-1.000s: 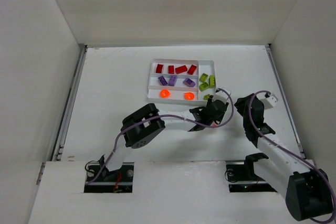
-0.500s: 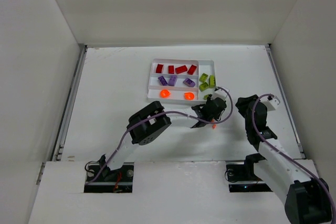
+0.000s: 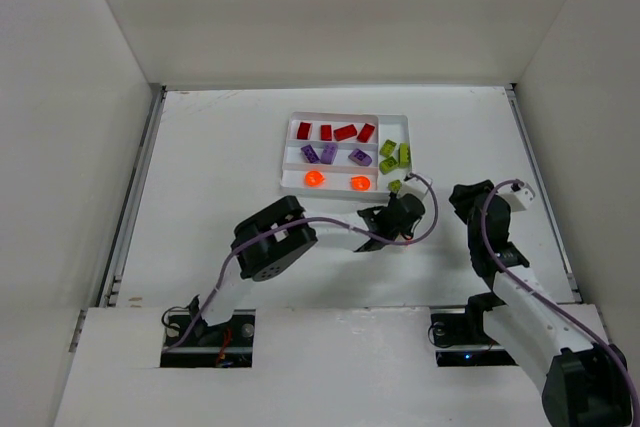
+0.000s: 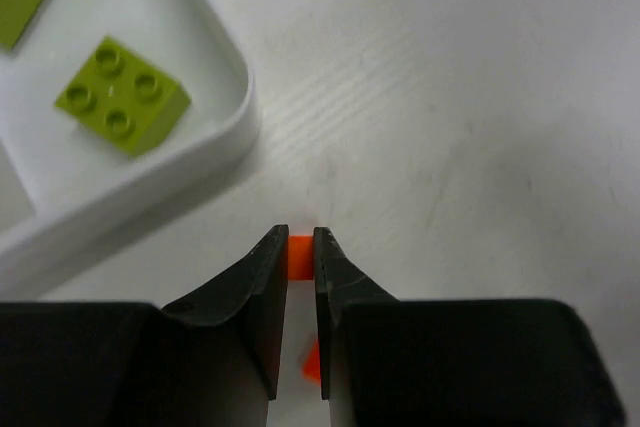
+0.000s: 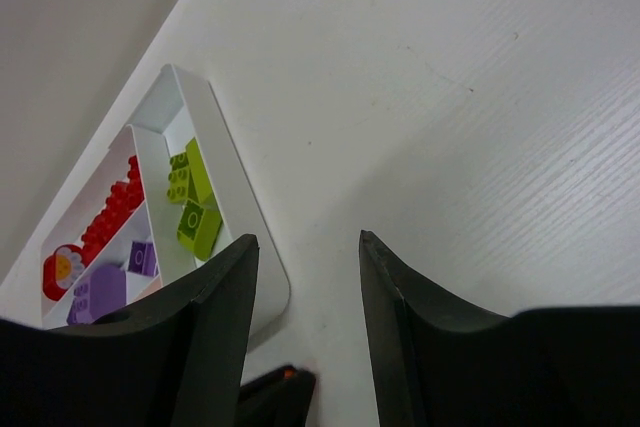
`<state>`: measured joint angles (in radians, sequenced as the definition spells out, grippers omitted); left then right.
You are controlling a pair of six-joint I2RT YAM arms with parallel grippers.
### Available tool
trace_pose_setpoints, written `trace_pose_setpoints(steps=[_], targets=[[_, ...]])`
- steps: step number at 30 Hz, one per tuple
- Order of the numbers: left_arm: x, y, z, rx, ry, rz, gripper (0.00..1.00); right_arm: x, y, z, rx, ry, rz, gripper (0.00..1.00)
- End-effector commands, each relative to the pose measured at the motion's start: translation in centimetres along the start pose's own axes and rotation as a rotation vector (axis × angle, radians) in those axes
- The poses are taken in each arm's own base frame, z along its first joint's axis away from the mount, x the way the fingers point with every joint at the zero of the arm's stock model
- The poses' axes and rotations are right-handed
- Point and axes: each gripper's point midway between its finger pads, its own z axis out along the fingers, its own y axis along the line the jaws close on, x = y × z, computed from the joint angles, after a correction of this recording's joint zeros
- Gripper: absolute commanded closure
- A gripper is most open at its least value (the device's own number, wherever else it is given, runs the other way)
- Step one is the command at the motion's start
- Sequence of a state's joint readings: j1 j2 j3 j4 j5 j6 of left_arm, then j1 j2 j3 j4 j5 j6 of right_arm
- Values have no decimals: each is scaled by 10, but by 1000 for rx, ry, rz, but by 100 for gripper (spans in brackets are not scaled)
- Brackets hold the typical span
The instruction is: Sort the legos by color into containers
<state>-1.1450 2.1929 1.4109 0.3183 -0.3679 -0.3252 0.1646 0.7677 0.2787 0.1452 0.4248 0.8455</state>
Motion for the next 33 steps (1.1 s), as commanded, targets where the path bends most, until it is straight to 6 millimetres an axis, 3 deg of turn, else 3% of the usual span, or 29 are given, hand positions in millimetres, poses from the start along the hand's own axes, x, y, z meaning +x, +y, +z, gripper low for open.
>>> trace_pose_setpoints(steps=[1, 4, 8, 12, 15, 18, 26, 30, 33], targets=[[-59, -14, -61, 60, -145, -57, 89, -11, 10, -1, -45, -39, 37, 49], [-80, 20, -91, 23, -211, -119, 89, -10, 12, -1, -50, -34, 34, 49], [-89, 82, -109, -69, -245, -204, 89, -5, 16, 0, -55, -17, 17, 49], [-85, 159, -107, -200, -235, -293, 87, -1, 17, 2, -49, -3, 9, 49], [-77, 191, -94, -211, -192, -341, 87, 5, 21, 2, -59, 18, -7, 49], [-72, 205, -83, -231, -171, -336, 87, 7, 22, 4, -61, 24, -12, 49], [-61, 218, -66, -274, -136, -311, 82, 14, 27, 5, -68, 48, -41, 50], [-58, 215, -66, -280, -132, -301, 70, 16, 25, 6, -59, 51, -52, 50], [-62, 215, -73, -293, -156, -293, 61, 22, 27, 8, -54, 76, -82, 57]])
